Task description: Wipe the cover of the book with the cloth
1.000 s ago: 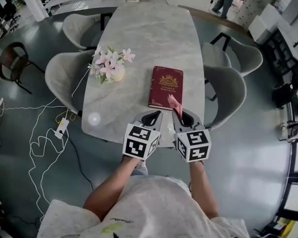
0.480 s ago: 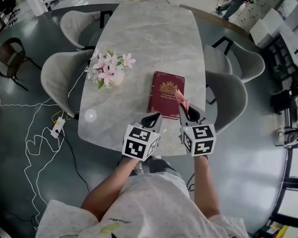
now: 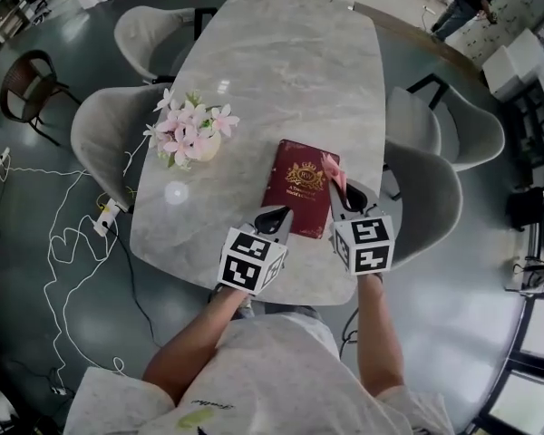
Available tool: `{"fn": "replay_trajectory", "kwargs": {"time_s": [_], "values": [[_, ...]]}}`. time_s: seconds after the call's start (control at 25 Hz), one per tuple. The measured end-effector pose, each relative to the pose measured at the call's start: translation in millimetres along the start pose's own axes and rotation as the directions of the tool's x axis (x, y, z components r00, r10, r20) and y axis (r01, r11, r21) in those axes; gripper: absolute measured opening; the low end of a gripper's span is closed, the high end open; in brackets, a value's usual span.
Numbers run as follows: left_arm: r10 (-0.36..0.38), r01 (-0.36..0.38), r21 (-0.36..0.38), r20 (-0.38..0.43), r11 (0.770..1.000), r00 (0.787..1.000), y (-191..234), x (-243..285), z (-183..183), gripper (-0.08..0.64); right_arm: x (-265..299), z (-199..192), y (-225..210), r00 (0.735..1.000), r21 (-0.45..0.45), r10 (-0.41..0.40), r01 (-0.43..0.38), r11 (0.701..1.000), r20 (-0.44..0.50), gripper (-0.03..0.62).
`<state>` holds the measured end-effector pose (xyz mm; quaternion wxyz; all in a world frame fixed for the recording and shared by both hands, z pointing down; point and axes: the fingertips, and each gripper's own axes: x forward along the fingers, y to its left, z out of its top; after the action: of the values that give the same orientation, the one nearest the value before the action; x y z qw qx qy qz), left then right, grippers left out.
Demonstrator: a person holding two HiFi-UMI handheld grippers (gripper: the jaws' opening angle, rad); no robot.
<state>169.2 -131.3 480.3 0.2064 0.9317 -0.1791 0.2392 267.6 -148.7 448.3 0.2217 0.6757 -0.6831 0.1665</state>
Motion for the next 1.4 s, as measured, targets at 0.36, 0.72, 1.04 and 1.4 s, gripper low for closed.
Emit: {"fn": "replay_trajectory", "kwargs": {"time_s": [0.36,0.72,1.04,1.4], "values": [[0.053,-0.054,-0.039,-0.02,0.998,0.998,15,31,-1,0.006,47,-6,-39,0.998,-0.054,0.051,-0.052,0.997,-0.031,0.018],[0.127,-0.13,-0.077,-0.037,0.989,0.991,31,38,-9,0.006,88,-15,-41,0.992,-0.207,0.099,-0.115,0.972,-0.084,0.018],[0.141,-0.144,-0.071,-0.053,0.987,0.989,30,44,-12,0.008,104,-30,-20,0.977,-0.254,0.167,-0.197,0.947,-0.136,0.018],[0.156,-0.16,-0.1,-0.051,0.982,0.986,30,42,-16,0.006,102,-44,-10,0.968,-0.236,0.191,-0.226,0.945,-0.163,0.018]]}}
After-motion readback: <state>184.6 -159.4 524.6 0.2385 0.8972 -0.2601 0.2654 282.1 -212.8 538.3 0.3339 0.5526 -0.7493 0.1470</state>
